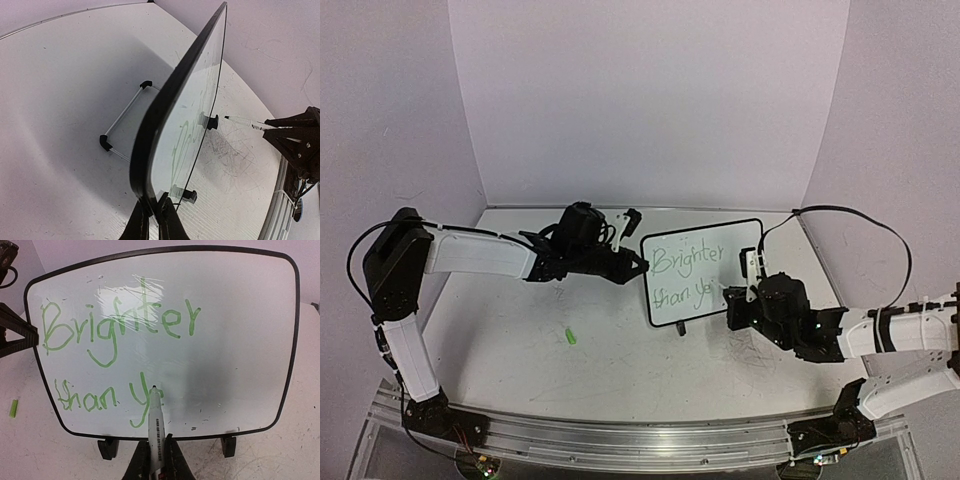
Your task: Write a sentence on the whiteboard
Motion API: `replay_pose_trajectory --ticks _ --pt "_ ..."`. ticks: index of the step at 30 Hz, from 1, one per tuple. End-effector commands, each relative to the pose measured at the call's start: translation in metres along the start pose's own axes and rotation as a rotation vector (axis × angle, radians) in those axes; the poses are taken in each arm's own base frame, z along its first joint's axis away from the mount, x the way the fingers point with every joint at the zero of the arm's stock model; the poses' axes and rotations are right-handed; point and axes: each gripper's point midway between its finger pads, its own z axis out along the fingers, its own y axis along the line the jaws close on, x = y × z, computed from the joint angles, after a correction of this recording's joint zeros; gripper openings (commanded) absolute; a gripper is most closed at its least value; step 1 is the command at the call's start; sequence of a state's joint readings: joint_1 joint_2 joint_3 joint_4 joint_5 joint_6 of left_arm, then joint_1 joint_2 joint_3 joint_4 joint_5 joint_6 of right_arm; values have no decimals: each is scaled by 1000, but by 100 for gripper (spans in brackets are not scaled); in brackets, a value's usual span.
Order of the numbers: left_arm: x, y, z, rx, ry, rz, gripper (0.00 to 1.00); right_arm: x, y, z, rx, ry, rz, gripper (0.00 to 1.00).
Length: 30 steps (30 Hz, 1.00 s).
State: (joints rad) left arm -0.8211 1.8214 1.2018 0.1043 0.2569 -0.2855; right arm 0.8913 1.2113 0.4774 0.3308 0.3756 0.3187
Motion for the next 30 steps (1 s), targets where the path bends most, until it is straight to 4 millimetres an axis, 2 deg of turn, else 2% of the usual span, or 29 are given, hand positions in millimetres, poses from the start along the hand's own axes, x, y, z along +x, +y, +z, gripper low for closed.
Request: replay_pose_trajectory --ticks 1,6,19,30 --pt "-17 21 -14 -115 -62 45 0 -10 1 3 6 -34 12 0" --pt "-18 20 -13 -110 -63 45 0 -15 2 1 -5 -64 15 0" --pt "-19 19 -14 -108 -64 47 0 0 -8 13 77 -8 34 0" --pt "-19 18 -15 -103 -65 48 0 -7 -13 17 105 -27 36 0"
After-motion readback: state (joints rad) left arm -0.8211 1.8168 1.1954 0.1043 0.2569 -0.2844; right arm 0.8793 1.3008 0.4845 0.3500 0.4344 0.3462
